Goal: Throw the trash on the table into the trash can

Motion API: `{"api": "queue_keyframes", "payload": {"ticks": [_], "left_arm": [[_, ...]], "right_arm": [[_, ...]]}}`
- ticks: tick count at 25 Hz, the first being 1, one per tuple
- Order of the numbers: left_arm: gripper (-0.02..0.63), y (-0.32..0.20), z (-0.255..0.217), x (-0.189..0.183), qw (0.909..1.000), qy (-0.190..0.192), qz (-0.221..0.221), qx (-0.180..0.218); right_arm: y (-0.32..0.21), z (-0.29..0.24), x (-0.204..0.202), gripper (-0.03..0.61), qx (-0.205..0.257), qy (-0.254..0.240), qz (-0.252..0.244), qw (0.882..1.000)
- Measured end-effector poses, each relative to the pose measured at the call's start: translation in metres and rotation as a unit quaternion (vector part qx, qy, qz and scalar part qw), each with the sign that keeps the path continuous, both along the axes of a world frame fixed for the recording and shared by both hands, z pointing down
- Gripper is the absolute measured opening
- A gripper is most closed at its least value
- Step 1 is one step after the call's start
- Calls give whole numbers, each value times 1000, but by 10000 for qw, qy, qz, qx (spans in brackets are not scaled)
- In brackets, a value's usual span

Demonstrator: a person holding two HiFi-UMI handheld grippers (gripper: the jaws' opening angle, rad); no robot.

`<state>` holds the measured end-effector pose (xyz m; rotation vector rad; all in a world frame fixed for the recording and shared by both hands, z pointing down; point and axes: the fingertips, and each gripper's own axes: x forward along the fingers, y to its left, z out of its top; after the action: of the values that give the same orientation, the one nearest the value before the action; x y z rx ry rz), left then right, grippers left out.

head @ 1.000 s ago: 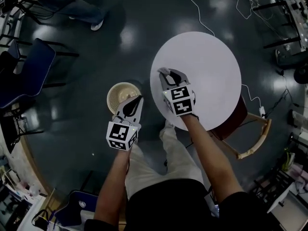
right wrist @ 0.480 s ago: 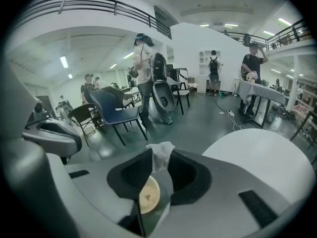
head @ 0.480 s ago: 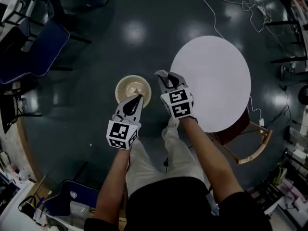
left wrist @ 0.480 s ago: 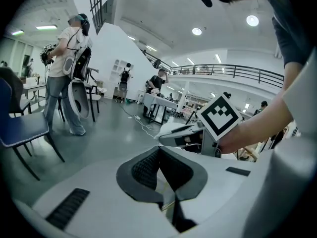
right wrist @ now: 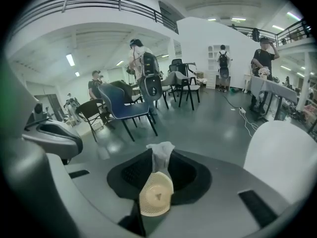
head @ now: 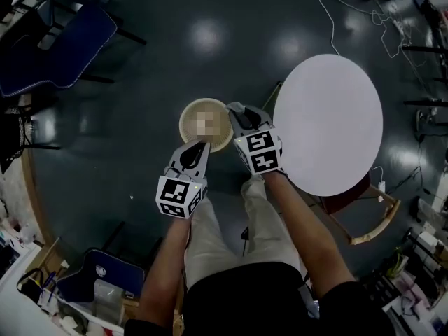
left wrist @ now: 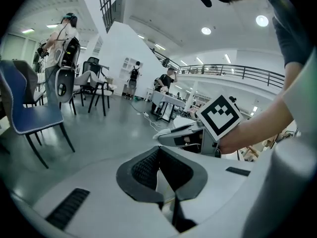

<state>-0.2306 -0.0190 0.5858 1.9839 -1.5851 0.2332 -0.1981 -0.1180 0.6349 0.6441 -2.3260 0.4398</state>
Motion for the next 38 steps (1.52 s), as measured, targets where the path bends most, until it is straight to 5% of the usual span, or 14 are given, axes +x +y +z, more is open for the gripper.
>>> {"api": "queue_keyframes", "payload": {"ticks": [14,38], "left_arm": [[15,25,100,-45,9993,132,165,-317],[15,58,250,-59,9961,204,439,-739]], "right_arm": [[45,112,-42,104,-441,245,56,9987],[96,291,-55,105,-896,642,0,9939]]}}
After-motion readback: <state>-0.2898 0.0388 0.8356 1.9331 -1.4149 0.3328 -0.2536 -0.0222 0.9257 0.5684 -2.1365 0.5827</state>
